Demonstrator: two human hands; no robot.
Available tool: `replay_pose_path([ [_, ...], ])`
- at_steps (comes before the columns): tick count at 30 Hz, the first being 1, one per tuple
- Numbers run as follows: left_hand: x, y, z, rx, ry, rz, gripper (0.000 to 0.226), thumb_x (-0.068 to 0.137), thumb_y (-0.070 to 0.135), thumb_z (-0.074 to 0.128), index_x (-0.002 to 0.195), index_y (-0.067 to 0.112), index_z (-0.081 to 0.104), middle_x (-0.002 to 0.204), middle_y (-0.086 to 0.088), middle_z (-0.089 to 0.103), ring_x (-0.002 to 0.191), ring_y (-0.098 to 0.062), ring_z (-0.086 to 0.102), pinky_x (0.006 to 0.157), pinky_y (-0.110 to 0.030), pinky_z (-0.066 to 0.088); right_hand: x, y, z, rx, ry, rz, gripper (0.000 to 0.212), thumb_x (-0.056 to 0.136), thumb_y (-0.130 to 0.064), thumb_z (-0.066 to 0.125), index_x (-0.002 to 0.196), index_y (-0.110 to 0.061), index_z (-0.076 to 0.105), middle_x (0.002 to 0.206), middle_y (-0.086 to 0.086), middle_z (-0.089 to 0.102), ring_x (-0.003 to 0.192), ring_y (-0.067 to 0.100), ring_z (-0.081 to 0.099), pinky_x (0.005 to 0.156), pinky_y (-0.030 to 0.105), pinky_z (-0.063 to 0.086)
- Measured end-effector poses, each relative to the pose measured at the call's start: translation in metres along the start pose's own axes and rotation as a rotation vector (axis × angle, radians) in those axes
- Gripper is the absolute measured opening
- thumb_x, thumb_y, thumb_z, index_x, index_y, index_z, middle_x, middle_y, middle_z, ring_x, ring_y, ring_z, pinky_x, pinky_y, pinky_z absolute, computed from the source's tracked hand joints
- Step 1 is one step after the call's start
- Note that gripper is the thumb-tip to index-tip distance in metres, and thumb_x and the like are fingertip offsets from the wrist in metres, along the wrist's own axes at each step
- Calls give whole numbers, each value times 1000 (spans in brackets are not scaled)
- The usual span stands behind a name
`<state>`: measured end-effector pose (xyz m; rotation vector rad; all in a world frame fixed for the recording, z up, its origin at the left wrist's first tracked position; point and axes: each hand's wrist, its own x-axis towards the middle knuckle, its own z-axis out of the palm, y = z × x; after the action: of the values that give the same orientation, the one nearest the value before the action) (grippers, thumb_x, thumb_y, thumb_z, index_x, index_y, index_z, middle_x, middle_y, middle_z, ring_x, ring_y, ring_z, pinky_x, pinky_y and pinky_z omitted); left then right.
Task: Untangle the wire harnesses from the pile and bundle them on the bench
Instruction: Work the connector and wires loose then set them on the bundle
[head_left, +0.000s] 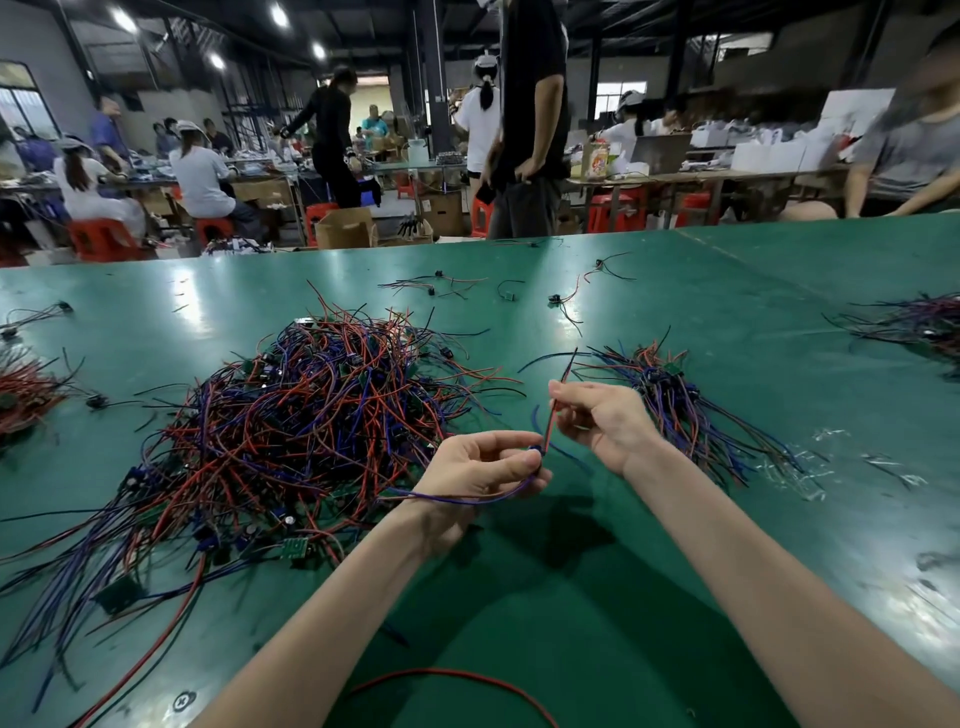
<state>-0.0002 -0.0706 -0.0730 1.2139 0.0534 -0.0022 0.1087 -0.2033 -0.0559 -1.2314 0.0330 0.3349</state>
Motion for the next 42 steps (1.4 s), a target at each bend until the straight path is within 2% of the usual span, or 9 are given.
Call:
replay_pose_path([
  [7,1,-2,0,66,-63,-47,21,90,-10,51,99,0,67,78,-11,67,63,-15,69,60,-21,55,17,-13,-20,93,121,-74,14,74,-1,75,67,-1,62,44,3,59,34,7,46,43,17,47],
  [12,2,0,-1,99,-41,-93,21,93,-7,46,100,-1,65,75,-9,64,60,-12,66,54,-18,51,17,-12,-22,216,56,56,20,82,-7,70,65,-3,58,42,1,57,33,6,48,43,19,50],
  [15,4,2,1,59,21,-156,25,90,-2,43,88,1,67,85,-10,59,52,-10,58,47,-17,45,14,-9,-20,285,-7,160,24,86,-10,65,65,-6,55,43,2,58,33,5,50,43,19,51],
  [18,5,1,2,18,98,-177,25,89,5,48,77,4,70,88,-7,59,50,-10,46,42,-17,38,13,-8,-18,262,1,147,22,86,-10,66,66,-6,56,44,2,59,33,6,50,43,19,51],
  [22,6,-2,0,74,123,-122,12,87,8,63,76,2,65,68,-1,61,45,-9,41,39,-16,33,12,-8,-15,178,9,33,19,83,-9,69,68,-5,58,48,2,60,35,7,49,45,19,52],
  [26,5,-3,-1,164,136,-52,13,86,0,62,75,2,68,57,0,60,44,-8,49,41,-16,38,11,-11,-15,178,17,0,17,82,-9,70,69,-4,60,49,3,61,35,7,50,45,20,52],
  [30,5,-1,2,169,94,44,14,86,-1,61,74,4,68,60,0,63,47,-7,53,45,-14,39,10,-14,-17,325,-2,205,22,85,-7,66,66,-3,55,45,4,59,33,6,51,41,20,51],
  [35,4,0,2,186,77,120,16,84,0,63,72,8,69,62,-1,63,50,-8,56,47,-15,39,5,-14,-18,565,-50,490,26,80,-2,66,56,6,60,48,8,59,36,12,56,38,23,51],
  [42,4,0,0,172,64,114,16,85,-1,62,72,7,69,63,-2,63,51,-9,56,47,-17,40,2,-14,-18,550,-37,477,29,85,-4,64,59,6,60,48,9,58,36,12,56,36,24,50],
])
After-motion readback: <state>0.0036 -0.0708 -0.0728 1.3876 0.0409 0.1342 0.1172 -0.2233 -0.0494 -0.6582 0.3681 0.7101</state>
